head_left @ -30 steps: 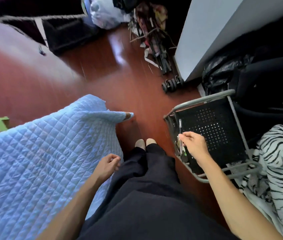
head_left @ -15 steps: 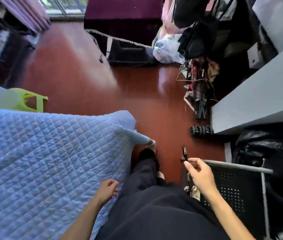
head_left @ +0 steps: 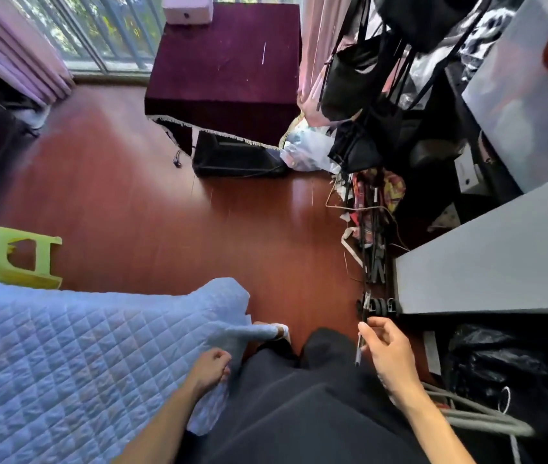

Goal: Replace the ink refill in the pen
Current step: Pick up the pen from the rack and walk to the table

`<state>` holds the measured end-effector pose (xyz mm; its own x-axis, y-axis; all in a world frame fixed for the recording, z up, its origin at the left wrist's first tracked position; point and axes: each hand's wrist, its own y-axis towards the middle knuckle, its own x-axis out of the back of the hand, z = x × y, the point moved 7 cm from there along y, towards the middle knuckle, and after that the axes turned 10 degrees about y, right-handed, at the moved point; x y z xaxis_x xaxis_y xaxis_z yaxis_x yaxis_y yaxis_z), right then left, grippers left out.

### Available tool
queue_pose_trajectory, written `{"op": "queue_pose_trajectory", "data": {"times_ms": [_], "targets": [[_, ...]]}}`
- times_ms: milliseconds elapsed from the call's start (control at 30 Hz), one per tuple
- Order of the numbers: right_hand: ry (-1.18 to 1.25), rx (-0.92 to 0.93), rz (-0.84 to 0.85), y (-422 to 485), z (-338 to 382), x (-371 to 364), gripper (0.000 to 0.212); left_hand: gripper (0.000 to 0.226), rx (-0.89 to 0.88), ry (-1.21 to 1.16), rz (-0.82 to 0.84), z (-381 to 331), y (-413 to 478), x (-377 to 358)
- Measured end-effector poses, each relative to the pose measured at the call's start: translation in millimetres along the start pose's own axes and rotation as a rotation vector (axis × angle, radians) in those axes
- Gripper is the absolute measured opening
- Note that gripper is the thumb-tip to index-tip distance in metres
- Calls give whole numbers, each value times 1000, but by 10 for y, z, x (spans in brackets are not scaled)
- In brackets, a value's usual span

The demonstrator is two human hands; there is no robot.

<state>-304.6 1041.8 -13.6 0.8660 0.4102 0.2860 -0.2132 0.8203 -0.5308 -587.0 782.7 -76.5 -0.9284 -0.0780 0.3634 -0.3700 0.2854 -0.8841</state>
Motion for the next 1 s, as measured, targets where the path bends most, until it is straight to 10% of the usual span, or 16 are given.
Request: {"op": "queue_pose_trajectory", "data": {"times_ms": [333, 1000], "targets": [[-39, 3, 154, 1471, 963, -369, 10, 19, -133, -175, -170, -1882, 654, 905], [-207, 119, 393, 3508, 3103, -1906, 2, 31, 301, -277, -171, -1506, 1222, 1627]]}}
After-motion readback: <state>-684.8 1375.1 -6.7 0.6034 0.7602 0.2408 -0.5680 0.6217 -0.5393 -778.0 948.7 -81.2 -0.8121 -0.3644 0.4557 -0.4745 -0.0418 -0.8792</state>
